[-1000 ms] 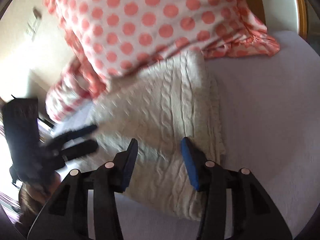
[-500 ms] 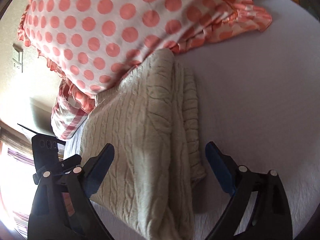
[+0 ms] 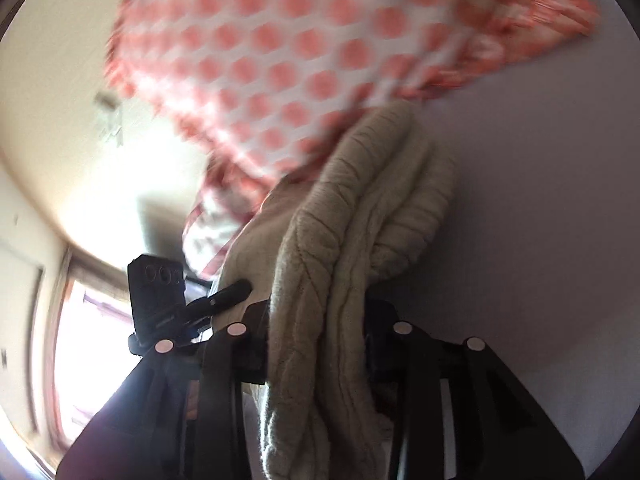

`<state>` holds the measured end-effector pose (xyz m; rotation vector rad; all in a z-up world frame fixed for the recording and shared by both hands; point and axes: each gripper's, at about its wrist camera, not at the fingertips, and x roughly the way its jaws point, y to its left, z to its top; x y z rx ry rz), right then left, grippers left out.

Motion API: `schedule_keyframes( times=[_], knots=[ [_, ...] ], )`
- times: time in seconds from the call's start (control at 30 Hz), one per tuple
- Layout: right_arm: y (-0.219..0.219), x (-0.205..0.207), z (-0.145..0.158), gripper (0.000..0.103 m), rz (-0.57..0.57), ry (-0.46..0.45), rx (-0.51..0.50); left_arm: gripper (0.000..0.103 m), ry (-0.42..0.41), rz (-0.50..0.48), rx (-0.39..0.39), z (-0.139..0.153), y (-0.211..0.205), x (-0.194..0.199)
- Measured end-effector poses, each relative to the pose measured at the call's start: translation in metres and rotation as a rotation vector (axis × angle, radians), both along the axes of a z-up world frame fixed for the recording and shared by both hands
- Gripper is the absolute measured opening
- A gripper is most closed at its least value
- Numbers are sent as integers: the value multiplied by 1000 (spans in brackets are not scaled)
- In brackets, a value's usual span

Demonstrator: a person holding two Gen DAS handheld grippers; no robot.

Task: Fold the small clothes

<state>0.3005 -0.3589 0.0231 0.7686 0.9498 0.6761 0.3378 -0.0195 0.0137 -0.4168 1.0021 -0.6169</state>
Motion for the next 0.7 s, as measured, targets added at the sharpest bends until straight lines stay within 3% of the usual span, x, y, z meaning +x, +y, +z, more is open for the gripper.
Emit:
schedule_keyframes(
  times=[0.17, 0.23, 0.27, 0.3, 0.4, 0.43, 0.5, 0.6, 0.7],
  knots=[
    [58, 6, -9, 35, 96, 16, -76, 45, 12, 82, 44, -4, 61, -18],
    [76, 9, -22, 47, 95, 56, -159, 59, 66, 98, 67, -22, 73, -16],
    [80, 8, -22, 50, 83, 58, -186, 61, 71, 106, 40, -25, 80, -18],
    [80, 5, -17, 56, 70, 50, -211, 61, 61, 113, 31, -22, 85, -22],
    [74, -19, 23, 57, -30, -67, -333, 58, -46, 147, 60, 8, 98, -44],
    [73, -27, 31, 58, -30, -98, -320, 58, -89, 139, 46, 22, 98, -55],
    [82, -46, 52, 79, 38, -153, -214, 60, -143, 108, 24, 37, 93, -72],
    [111, -71, 58, 85, 175, -169, -146, 66, -193, 27, 13, 46, 65, -87],
    [131, -65, 40, 84, 162, -108, -265, 67, -173, 3, 80, 31, 36, -76]
  ],
)
